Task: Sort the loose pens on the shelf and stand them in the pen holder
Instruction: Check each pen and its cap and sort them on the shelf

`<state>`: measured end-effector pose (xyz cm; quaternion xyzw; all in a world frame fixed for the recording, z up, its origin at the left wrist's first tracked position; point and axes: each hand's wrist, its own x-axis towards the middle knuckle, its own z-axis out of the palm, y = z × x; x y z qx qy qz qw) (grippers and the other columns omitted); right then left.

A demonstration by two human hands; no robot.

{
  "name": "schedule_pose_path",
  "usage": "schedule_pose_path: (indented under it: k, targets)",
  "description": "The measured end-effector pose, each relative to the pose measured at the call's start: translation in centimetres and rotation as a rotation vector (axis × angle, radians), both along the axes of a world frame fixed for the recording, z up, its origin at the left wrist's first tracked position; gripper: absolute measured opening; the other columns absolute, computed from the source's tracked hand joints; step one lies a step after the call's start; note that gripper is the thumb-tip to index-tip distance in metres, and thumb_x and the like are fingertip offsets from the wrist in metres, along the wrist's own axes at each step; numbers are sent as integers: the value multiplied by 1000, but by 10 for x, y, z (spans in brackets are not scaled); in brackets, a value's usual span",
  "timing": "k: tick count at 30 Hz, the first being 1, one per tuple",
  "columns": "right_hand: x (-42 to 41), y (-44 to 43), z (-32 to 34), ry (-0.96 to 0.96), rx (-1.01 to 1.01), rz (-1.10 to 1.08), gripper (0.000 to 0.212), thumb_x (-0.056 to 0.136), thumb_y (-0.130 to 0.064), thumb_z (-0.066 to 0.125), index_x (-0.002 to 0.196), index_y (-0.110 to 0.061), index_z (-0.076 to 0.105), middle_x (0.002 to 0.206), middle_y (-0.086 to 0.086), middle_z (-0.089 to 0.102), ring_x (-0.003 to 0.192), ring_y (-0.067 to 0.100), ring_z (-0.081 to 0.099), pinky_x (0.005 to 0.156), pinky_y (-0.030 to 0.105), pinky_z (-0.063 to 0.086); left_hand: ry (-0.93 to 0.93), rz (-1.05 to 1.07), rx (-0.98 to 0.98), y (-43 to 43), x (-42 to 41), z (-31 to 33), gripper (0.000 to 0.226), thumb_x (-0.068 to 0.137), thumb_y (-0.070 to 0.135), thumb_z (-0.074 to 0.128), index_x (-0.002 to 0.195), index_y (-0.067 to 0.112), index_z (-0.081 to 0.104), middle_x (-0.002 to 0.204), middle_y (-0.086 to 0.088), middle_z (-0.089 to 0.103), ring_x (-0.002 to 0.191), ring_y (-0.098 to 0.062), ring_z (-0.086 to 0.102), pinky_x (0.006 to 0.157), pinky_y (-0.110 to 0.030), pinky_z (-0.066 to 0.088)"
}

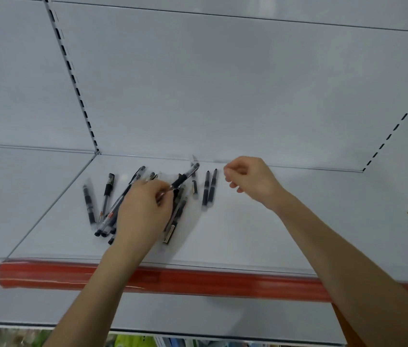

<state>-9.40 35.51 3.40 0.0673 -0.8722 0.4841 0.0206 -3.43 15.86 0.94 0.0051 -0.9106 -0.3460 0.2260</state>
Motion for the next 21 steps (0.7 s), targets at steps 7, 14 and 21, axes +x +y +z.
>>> schedule_pose_path:
  k: [7,14,21]
  targets:
    - [-13,-27,-18,20,508,118,18,88,-16,53,95,-4,65,84,3,58,85,24,57,70,30,44,-117,27,-140,-1,1,-11,38,88,-1,44,123,8,55,107,-22,53,84,-36,53,68,-35,38]
    - [-26,-28,-18,-64,625,54,17,80,-9,55,96,-7,55,104,10,62,94,27,56,71,30,40,-186,81,-240,0,0,-10,36,89,8,44,123,11,54,110,-17,54,95,-37,54,71,-39,43]
    - [-15,-5,-13,-151,19,-11,14,80,-3,60,89,-13,55,86,6,61,70,17,58,69,30,53,-20,16,-100,5,-2,-2,20,88,12,52,103,7,64,98,-12,60,85,-24,52,68,-23,35]
